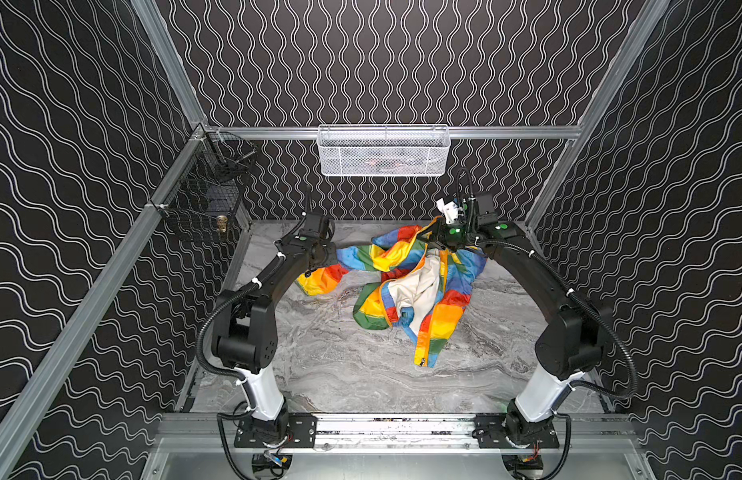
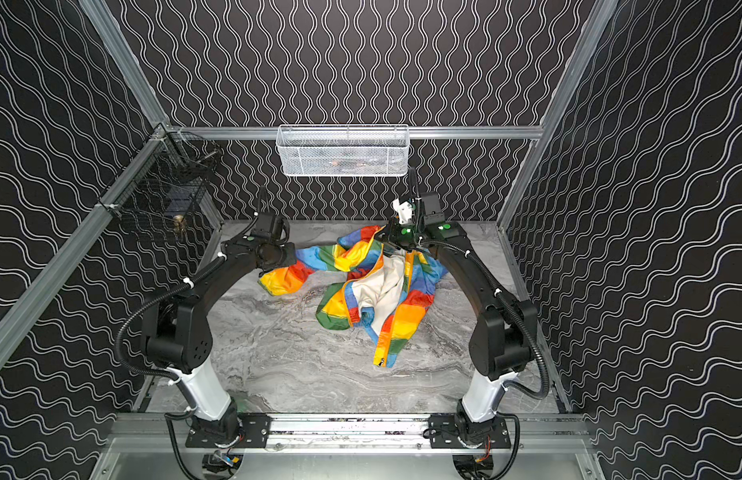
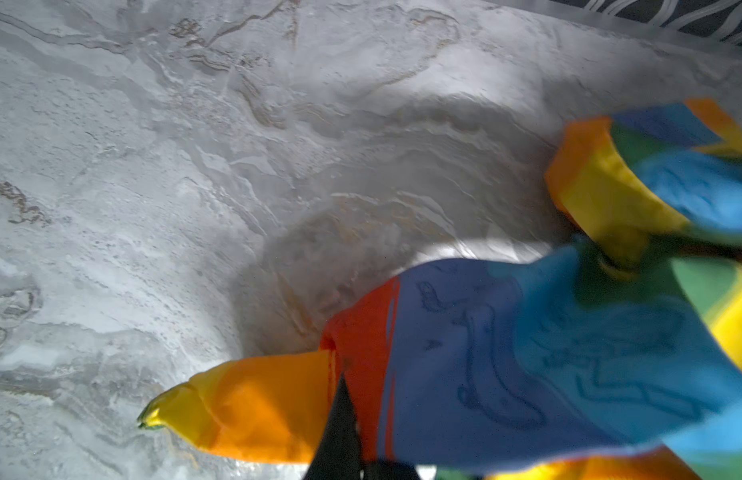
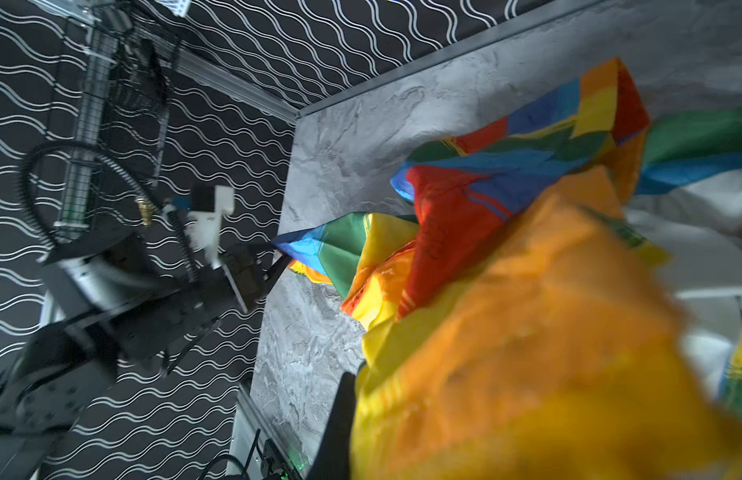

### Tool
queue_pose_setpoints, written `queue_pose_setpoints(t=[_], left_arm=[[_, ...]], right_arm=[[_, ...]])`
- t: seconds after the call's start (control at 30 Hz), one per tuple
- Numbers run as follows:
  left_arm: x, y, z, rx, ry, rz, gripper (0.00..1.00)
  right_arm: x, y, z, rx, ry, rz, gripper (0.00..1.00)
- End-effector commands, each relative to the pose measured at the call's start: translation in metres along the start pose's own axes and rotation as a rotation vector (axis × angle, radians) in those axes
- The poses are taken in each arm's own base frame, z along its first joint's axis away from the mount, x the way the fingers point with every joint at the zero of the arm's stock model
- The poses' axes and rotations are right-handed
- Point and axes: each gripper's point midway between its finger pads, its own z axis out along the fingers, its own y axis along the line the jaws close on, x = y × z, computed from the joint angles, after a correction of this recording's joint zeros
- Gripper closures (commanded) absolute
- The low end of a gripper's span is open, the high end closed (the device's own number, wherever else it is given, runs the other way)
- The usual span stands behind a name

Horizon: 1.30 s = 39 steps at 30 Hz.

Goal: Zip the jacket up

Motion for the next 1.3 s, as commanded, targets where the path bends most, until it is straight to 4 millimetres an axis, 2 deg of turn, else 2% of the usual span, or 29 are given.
queue_pose_setpoints(t=[0.0, 0.07, 0.17, 0.27, 0.43, 0.47, 0.5, 0.6, 0.77, 0.9, 1.0, 1.27], left_arm=[[-0.01, 0.01, 0.007, -0.006, -0.005, -0.01, 0.78], [-0.012, 0.015, 0.013, -0.011, 0.006, -0.023, 0.6], [-0.013, 0.018, 0.017, 0.008, 0.024, -0.048, 0.49], [-0.012, 0.013, 0.011, 0.049, 0.004, -0.058, 0.43], [0.006, 0.004, -0.011, 0.135, 0.016, -0.069, 0.43], [0.014, -0.002, -0.015, 0.173, 0.025, -0.069, 0.44], [0.023, -0.007, -0.02, 0.202, 0.038, -0.076, 0.44], [0.057, -0.031, -0.03, 0.312, 0.093, -0.101, 0.45], [0.12, -0.09, -0.034, 0.462, 0.207, -0.107, 0.45], [0.156, -0.131, -0.032, 0.587, 0.281, -0.158, 0.45], [0.172, -0.149, -0.03, 0.652, 0.328, -0.202, 0.46], [0.204, -0.176, -0.018, 0.708, 0.411, -0.231, 0.46]], right_arm=[[-0.005, 0.005, 0.004, -0.028, 0.0, 0.005, 1.0], [-0.005, -0.002, 0.009, -0.009, 0.002, 0.017, 1.0], [-0.005, -0.014, 0.017, 0.021, 0.01, 0.031, 1.0], [-0.004, -0.027, 0.025, 0.057, 0.017, 0.041, 1.0], [-0.008, -0.044, 0.029, 0.096, 0.012, 0.051, 1.0], [-0.009, -0.045, 0.029, 0.1, 0.008, 0.052, 1.0], [-0.007, -0.056, 0.036, 0.113, 0.022, 0.068, 0.99], [-0.011, -0.063, 0.036, 0.124, 0.018, 0.077, 0.98], [-0.014, -0.069, 0.036, 0.138, 0.015, 0.084, 0.97], [-0.014, -0.07, 0.036, 0.14, 0.014, 0.085, 0.97], [-0.013, -0.072, 0.037, 0.141, 0.017, 0.092, 0.97], [-0.01, -0.078, 0.04, 0.152, 0.021, 0.1, 0.96]])
